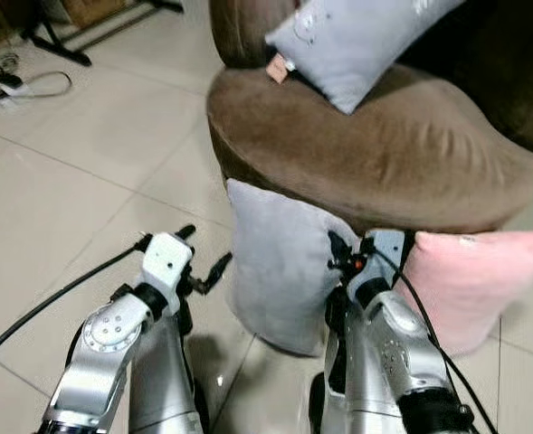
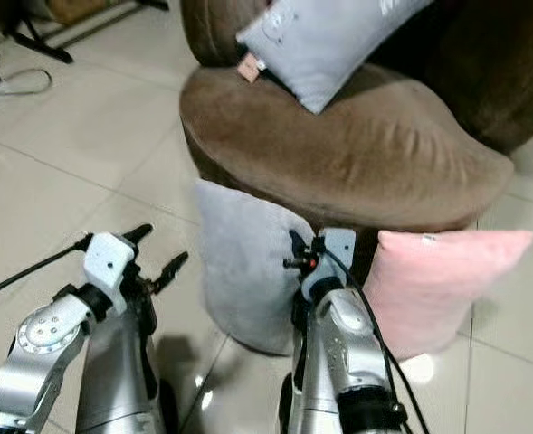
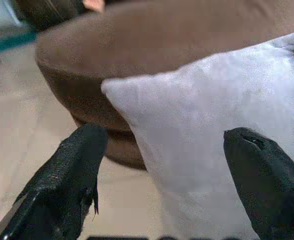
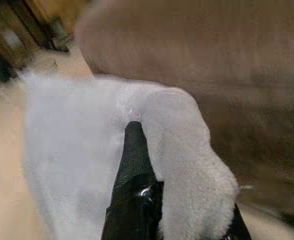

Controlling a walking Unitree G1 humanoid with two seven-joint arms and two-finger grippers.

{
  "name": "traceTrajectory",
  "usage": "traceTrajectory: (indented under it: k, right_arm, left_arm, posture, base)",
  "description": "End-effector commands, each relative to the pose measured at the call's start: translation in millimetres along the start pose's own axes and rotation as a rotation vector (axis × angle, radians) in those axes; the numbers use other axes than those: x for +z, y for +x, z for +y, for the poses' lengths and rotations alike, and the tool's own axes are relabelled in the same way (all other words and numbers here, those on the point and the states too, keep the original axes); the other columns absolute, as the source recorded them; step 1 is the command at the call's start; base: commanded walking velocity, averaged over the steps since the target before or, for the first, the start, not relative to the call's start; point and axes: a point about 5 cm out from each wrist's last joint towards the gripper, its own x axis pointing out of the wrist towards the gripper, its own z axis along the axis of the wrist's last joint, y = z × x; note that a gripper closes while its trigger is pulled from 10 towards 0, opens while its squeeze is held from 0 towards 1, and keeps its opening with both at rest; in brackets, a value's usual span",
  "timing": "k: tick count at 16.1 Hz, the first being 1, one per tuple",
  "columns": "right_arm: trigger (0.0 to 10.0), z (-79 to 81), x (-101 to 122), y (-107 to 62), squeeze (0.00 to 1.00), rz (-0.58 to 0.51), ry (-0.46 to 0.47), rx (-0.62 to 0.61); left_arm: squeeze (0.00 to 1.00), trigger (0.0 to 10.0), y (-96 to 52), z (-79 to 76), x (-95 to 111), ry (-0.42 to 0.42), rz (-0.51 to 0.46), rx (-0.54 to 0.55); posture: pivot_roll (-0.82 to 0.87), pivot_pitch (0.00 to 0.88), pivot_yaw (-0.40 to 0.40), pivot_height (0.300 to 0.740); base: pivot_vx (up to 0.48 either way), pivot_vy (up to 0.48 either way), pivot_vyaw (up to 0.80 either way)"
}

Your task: Move the pillow to the sofa from floor

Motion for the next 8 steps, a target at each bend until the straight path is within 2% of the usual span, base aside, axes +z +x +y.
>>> traceTrajectory:
  k: [1, 3, 4, 5, 8]
  right_arm:
    - [0.0, -0.1, 23, -1.6, 0.00, -0.099, 0.036, -0.006]
    - [0.0, 4.7, 40, -7.1, 0.00, -0.155, 0.059, 0.007]
    - [0.0, 8.6, 54, -9.6, 0.00, -0.221, 0.061, 0.021]
    - [10.0, 12.5, 69, -10.4, 0.00, -0.256, 0.036, 0.015]
    - [10.0, 16.2, 83, -13.4, 0.00, -0.269, -0.017, 0.035]
  left_arm:
    - [0.20, 10.0, -0.3, 3.4, 2, 0.008, -0.014, 0.039]
    - [0.20, 10.0, 1.9, 1.4, 6, 0.003, -0.041, 0.058]
    - [0.20, 10.0, 4.2, 0.6, 8, 0.009, -0.055, 0.066]
    - [0.19, 10.0, 7.6, 3.6, 15, 0.015, -0.083, 0.103]
    - [0.18, 10.0, 14.5, 10.6, 29, 0.032, -0.125, 0.179]
  posture:
    - [0.01, 0.001, -0.008, 0.421]
    - [0.00, 0.000, -0.011, 0.421]
    - [0.00, 0.000, -0.013, 0.421]
    - [0.00, 0.000, -0.016, 0.421]
    - [0.00, 0.000, -0.026, 0.426]
  base:
    - [0.000, 0.000, 0.00]
    - [0.000, 0.000, 0.00]
    - [0.000, 0.000, 0.00]
    - [0.000, 0.000, 0.00]
    - [0.000, 0.000, 0.00]
